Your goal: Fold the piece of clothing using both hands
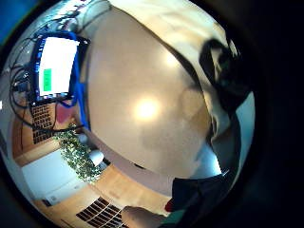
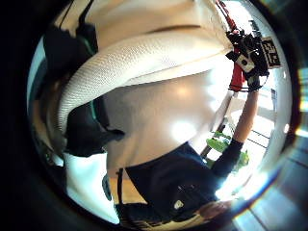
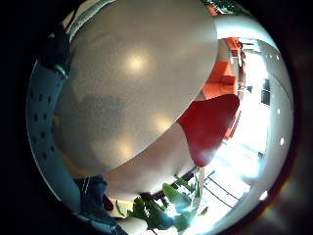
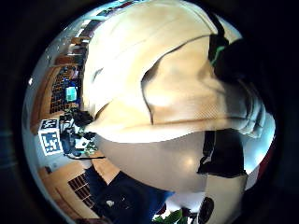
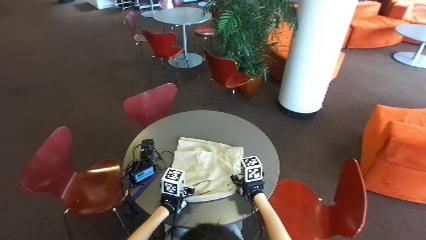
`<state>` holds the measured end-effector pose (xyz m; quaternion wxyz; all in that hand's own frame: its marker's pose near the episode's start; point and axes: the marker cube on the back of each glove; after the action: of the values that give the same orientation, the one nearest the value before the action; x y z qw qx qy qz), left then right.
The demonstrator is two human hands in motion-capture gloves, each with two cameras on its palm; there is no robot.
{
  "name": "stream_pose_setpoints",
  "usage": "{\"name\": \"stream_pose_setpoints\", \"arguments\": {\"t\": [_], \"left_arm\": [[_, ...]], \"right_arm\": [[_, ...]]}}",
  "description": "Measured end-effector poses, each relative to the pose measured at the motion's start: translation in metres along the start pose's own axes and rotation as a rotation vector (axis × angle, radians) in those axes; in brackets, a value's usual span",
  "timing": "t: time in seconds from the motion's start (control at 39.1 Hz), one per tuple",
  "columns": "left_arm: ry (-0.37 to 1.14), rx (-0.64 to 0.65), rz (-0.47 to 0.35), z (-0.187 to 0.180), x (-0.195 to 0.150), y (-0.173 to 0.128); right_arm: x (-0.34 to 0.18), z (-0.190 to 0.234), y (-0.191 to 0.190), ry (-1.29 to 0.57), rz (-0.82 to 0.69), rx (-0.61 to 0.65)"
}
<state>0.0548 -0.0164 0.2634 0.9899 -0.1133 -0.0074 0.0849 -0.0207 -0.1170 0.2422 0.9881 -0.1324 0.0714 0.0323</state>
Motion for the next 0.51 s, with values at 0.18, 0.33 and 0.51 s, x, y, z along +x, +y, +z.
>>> {"name": "stream_pose_setpoints", "arguments": {"t": [0.18,0.33,0.51], "left_arm": [[-0.096,0.05,-0.03,-0.007,0.006,0.008],[-0.149,0.002,0.004,0.009,0.004,0.002],[-0.108,-0.157,0.093,0.018,-0.004,0.002]], "right_arm": [[-0.016,-0.004,0.008,0.073,-0.049,0.083],[-0.021,-0.005,0.024,0.074,-0.065,0.04],[-0.031,-0.01,0.038,0.094,-0.149,0.001]]}}
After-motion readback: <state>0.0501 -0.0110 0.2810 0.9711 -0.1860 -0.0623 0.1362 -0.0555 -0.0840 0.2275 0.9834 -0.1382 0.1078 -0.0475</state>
